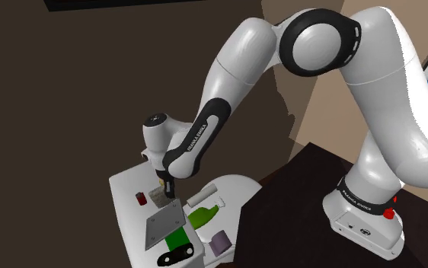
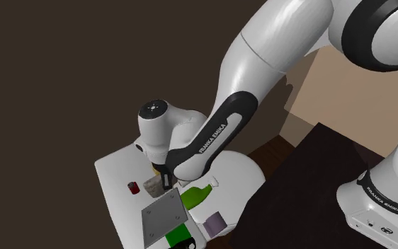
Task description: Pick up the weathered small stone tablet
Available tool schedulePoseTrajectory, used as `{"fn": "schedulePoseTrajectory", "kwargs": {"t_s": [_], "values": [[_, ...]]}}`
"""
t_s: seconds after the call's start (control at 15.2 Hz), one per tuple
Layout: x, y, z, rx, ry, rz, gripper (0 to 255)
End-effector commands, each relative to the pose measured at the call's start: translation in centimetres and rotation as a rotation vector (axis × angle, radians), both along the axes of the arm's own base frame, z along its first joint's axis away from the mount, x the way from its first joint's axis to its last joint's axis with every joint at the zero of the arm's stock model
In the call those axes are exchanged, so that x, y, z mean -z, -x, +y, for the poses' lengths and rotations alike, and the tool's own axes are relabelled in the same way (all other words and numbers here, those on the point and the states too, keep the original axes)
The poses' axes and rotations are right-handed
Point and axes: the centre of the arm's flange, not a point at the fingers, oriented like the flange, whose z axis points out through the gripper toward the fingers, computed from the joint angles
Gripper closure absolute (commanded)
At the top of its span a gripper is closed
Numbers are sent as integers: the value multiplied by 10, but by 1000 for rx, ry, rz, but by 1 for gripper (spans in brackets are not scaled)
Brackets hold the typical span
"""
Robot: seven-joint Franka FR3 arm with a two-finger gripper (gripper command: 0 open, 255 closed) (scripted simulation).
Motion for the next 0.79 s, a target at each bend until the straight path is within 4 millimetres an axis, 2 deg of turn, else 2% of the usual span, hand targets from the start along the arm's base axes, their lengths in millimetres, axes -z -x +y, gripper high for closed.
{"fn": "schedulePoseTrajectory", "kwargs": {"t_s": [0.0,0.59,0.73], "values": [[-11,-1,-1,0,0,0,255],[-58,-1,-1,0,0,0,255],[-59,-1,-1,0,0,0,255]]}}
